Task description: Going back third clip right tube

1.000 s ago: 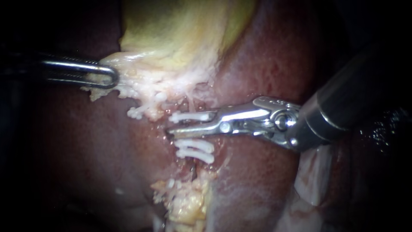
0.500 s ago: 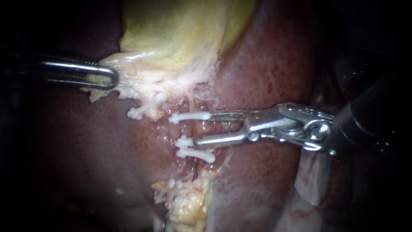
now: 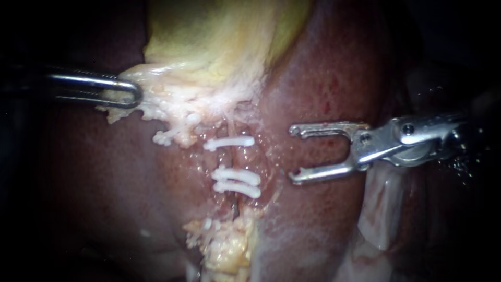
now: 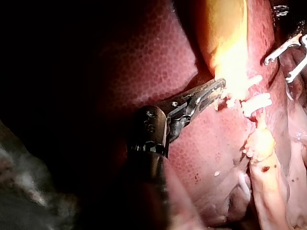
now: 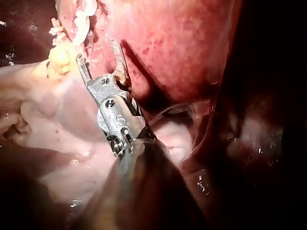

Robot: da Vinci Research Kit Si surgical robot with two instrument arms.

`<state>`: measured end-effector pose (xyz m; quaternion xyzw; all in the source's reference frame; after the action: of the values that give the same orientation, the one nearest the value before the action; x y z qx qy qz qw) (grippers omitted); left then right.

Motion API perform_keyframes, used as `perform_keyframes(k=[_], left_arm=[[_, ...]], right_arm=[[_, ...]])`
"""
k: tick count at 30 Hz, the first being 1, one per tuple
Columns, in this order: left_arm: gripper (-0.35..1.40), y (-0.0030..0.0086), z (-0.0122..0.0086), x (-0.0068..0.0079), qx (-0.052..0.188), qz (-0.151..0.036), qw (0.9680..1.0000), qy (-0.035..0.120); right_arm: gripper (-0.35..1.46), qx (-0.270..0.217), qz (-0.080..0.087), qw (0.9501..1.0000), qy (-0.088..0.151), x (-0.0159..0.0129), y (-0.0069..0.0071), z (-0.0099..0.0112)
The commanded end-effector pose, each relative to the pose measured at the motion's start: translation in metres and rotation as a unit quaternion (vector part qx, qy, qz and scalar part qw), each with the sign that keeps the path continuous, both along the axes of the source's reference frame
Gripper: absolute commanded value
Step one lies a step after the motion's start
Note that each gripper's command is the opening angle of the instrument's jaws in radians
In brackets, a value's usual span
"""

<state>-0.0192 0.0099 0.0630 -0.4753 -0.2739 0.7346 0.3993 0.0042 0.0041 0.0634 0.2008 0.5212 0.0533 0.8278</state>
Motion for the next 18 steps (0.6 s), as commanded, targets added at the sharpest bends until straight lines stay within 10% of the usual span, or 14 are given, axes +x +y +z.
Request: perform_keyframes(k=[1,18], left_arm=[[-0.35,0.0000,0.0001,0.0000,0.000,0.000,1.0000,0.000],[-0.35,-0.0011,0.0039,-0.0029,-0.007,0.001,1.0000,0.003]], right_arm=[[0.50,-0.004,-0.007,1.0000,-0.005,-0.0002,0.0002,-0.0005],[0.50,-0.011,-0.014,0.9998,-0.004,-0.0011,0.0006,-0.0017]])
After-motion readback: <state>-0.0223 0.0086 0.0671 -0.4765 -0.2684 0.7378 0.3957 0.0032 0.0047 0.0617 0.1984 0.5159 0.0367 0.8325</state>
